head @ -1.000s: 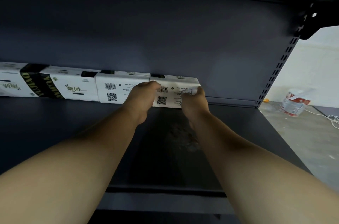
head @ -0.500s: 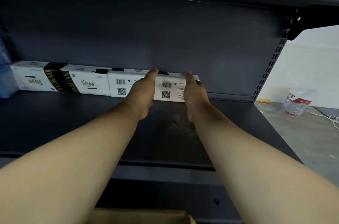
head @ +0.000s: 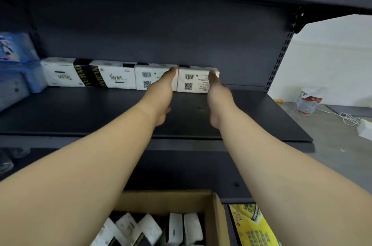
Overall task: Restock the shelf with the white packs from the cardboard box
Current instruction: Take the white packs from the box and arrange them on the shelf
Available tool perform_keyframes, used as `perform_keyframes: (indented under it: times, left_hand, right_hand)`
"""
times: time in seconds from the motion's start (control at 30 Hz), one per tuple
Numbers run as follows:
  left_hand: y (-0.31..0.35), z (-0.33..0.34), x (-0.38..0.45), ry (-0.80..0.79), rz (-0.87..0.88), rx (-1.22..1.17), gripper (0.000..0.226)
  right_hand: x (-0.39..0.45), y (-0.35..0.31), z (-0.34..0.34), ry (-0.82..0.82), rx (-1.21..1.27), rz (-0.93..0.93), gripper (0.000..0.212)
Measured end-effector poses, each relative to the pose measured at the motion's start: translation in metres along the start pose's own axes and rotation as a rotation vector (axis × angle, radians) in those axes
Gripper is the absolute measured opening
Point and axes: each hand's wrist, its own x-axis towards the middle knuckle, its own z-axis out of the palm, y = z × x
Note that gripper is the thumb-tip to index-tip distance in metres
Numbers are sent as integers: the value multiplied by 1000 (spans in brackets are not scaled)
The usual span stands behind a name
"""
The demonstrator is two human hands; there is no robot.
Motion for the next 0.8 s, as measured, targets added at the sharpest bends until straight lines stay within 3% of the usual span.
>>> perform_keyframes:
  times: [0.3,0.8]
  left_hand:
    - [-22,-54,-64,-96,-26,24,80]
    - [-99,-73,-123,-170,-161,55,71]
  right_hand:
    - [-91,30,21,34,2,-14,70]
    - [-146,117,13,85,0,217,72]
